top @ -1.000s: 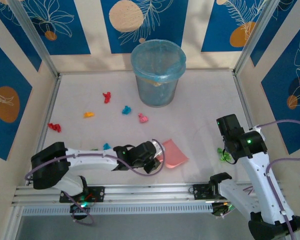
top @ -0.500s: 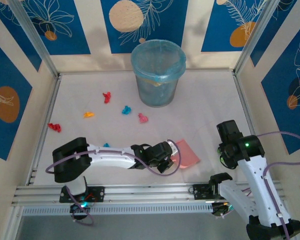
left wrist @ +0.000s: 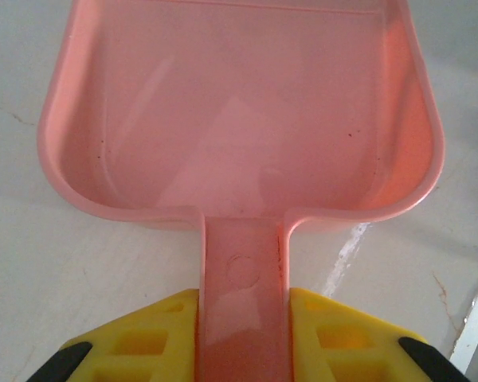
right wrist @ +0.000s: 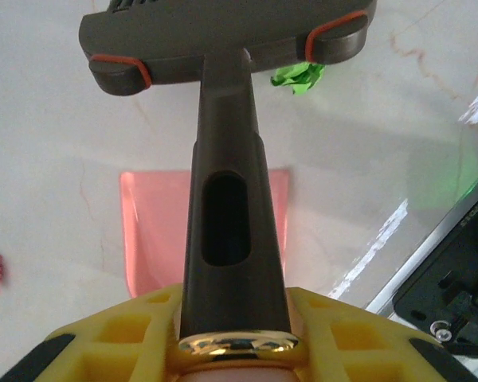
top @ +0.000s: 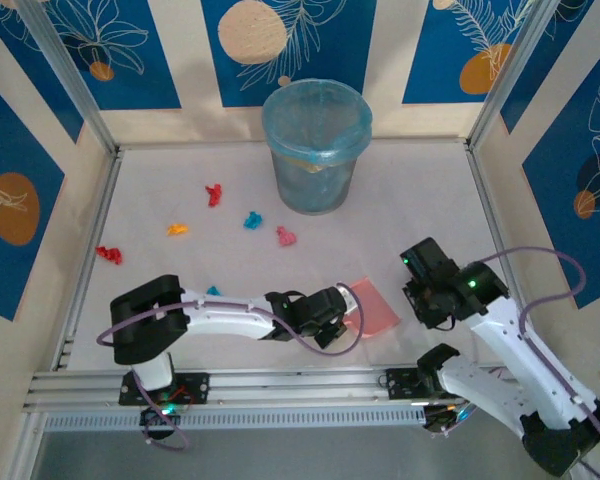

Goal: Sweep away the paper scraps from the table

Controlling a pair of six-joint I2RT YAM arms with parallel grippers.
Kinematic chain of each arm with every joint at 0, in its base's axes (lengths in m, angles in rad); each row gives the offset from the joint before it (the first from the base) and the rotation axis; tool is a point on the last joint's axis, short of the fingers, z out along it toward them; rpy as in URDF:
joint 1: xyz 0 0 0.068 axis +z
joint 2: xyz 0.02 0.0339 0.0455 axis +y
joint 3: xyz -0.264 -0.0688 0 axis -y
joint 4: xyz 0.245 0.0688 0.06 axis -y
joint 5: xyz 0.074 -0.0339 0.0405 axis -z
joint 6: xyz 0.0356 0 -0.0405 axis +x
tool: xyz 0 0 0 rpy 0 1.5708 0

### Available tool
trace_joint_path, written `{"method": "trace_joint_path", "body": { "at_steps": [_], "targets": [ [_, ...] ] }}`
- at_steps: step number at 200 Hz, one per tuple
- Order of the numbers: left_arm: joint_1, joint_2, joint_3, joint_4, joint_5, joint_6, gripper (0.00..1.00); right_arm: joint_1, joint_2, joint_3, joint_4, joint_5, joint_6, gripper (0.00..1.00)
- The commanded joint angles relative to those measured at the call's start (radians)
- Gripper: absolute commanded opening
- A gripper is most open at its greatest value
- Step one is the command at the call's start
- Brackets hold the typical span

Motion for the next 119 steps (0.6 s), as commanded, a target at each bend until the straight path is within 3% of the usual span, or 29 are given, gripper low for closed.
{"method": "trace_joint_path", "body": {
  "at_steps": [1, 54, 85, 119],
  "targets": [
    [-0.024, 0.036, 0.014, -0.032, 0.003, 0.029, 0.0, 0.118, 0.012, 0.045, 0.033, -0.015, 0.154, 0.0],
    [-0.041, 0.053, 0.03, -0.043, -0.017, 0.046, 0.0, 0.299, 0.053, 0.091, 0.141, 0.005, 0.203, 0.0],
    [-0.041, 0.043, 0.02, -0.042, -0.057, 0.048, 0.0, 0.41, 0.046, 0.138, 0.114, 0.075, 0.253, 0.0],
    [-0.04, 0.036, 0.005, -0.023, -0.093, 0.048, 0.0, 0.605, 0.029, 0.198, 0.03, 0.227, 0.354, 0.0]
  ]
}}
